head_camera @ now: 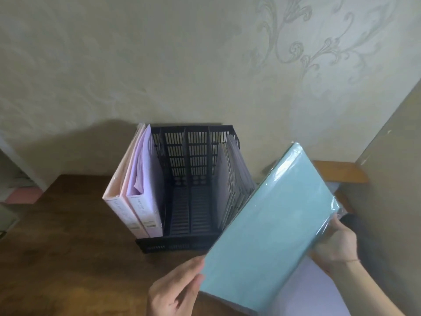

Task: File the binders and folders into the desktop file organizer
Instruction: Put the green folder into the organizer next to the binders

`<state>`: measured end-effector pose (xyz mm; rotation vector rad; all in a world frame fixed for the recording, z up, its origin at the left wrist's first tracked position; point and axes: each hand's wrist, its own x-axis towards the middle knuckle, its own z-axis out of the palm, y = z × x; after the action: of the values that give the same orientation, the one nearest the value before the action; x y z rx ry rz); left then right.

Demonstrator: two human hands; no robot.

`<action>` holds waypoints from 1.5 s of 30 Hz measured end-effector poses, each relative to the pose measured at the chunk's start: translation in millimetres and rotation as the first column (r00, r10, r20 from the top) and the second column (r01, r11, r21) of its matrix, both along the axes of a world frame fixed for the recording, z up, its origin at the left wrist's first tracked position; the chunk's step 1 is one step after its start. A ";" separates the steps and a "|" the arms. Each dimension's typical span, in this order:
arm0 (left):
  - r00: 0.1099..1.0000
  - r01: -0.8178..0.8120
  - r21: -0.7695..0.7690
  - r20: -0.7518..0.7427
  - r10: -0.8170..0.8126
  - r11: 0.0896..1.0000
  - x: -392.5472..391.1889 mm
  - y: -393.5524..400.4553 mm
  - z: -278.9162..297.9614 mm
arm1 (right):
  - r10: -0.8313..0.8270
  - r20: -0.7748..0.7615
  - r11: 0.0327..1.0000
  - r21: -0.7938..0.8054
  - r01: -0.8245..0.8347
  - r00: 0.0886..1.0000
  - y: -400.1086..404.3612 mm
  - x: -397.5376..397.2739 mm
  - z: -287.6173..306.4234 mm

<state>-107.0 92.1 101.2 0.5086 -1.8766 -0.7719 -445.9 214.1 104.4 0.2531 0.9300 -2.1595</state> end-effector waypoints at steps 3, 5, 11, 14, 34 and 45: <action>0.999 -0.017 0.117 0.038 0.013 0.993 1.6 -7.9 -4.5 | 0.021 0.009 0.996 -0.082 -0.020 1.000 -5.1 6.3 2.5; 0.990 -0.059 0.160 0.135 0.038 0.985 1.2 -14.3 -10.5 | -0.023 0.017 0.996 -0.081 0.024 1.000 -9.4 11.2 8.2; 0.958 -0.202 0.289 0.258 0.128 0.936 0.6 -22.1 -33.2 | 0.014 -0.405 0.988 -0.133 -0.075 0.914 -19.4 23.7 18.5; 0.946 -0.221 0.307 0.297 0.128 0.926 2.8 -25.3 -36.3 | 0.033 -0.555 0.983 -0.132 -0.127 0.831 -25.4 28.7 22.4; 0.923 -0.362 0.406 0.283 0.261 0.839 -0.9 -29.3 -52.4 | 0.082 -0.610 0.965 -0.150 -0.216 0.788 -33.1 59.4 51.0; 0.963 -0.027 0.794 -0.142 0.228 0.607 -9.2 -39.5 -28.4 | 0.157 -0.952 0.975 0.106 -0.196 0.264 -48.2 148.2 58.1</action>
<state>-116.2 52.6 72.8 1.0431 -1.1728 -1.5016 -297.7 165.9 162.5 -1.3346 1.4479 -1.9637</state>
